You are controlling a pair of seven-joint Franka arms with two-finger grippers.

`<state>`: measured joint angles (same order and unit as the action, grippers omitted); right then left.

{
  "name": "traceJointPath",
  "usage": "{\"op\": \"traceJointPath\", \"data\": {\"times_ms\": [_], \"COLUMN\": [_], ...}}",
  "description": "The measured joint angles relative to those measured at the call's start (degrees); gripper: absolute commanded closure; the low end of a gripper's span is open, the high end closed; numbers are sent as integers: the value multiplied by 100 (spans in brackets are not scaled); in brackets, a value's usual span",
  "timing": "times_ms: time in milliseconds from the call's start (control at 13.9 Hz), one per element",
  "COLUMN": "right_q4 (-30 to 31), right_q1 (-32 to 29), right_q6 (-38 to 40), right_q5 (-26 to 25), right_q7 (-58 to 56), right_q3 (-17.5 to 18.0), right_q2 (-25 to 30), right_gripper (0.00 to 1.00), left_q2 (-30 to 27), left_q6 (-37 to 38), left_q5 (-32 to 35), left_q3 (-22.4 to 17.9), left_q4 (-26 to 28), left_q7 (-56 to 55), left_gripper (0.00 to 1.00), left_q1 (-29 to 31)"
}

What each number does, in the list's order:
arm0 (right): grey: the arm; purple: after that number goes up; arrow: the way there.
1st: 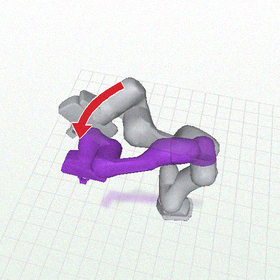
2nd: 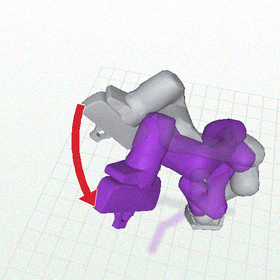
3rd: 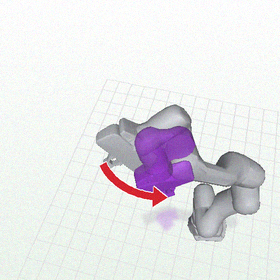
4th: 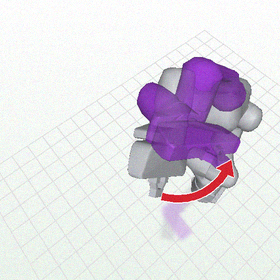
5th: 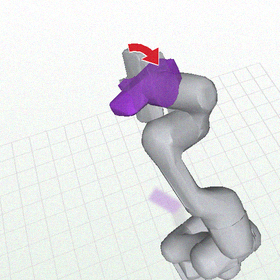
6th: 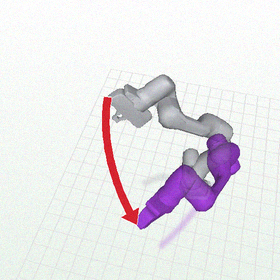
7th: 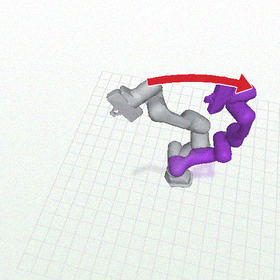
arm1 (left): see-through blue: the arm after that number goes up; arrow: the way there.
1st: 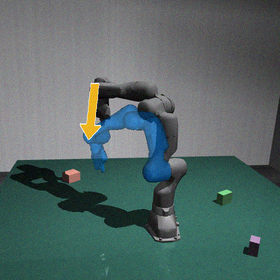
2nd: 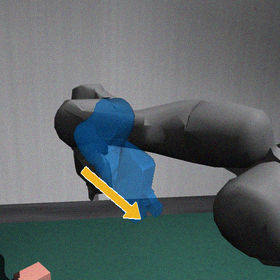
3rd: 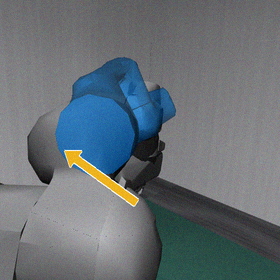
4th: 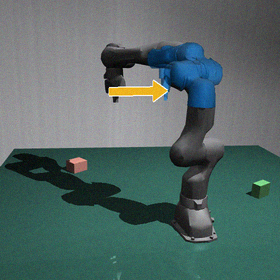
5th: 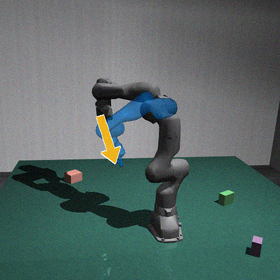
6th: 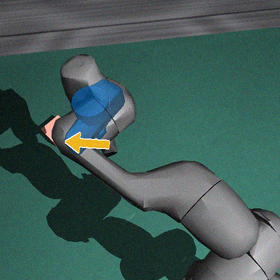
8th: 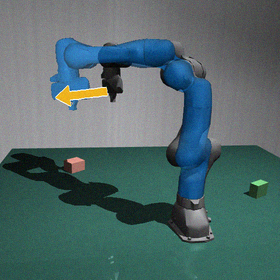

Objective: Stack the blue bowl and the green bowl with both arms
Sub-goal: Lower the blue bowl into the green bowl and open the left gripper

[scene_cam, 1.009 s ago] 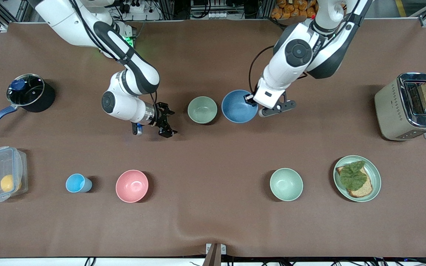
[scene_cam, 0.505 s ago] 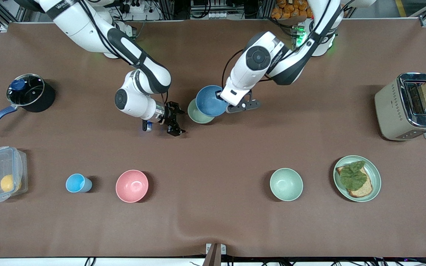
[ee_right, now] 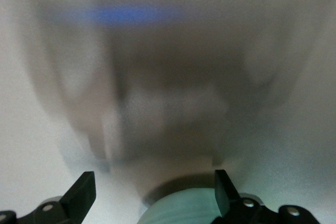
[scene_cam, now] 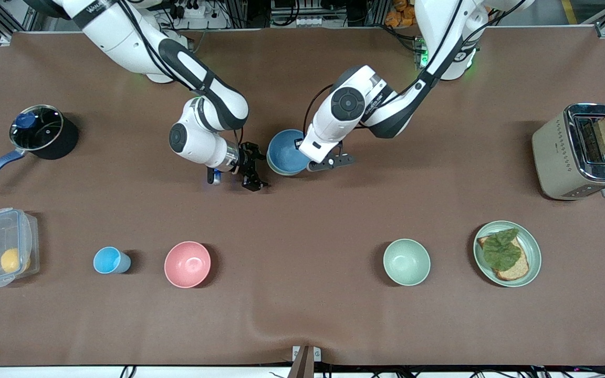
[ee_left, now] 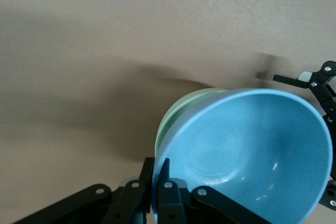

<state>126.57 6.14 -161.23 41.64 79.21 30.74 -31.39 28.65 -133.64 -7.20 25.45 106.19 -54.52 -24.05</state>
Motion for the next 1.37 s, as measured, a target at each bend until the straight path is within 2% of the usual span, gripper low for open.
{"op": "traceJointPath", "data": {"times_ms": [577,649,721,1225,1369], "right_q4": [0,0,0,0,0], "right_q1": [2,2,2,6,15], "right_q6": [-2,-3,-4,-4,-4], "right_q5": [4,4,5,7,7], "right_q7": [0,0,0,0,0], "right_q3": [15,15,15,15,17], "right_q2": [-3,-3,-3,-4,-5], "right_gripper": [0,0,0,0,0], "left_q2": [433,496,549,569,467], "left_q6": [0,0,0,46,449], "left_q5": [137,137,138,138,310], "left_q3": [0,-1,-2,-37,-239], "left_q4": [-227,-248,-265,-505,-803], "left_q7": [0,0,0,0,0], "left_gripper": [100,71,2,0,0], "left_q1": [-214,-258,-294,-326,-309]}}
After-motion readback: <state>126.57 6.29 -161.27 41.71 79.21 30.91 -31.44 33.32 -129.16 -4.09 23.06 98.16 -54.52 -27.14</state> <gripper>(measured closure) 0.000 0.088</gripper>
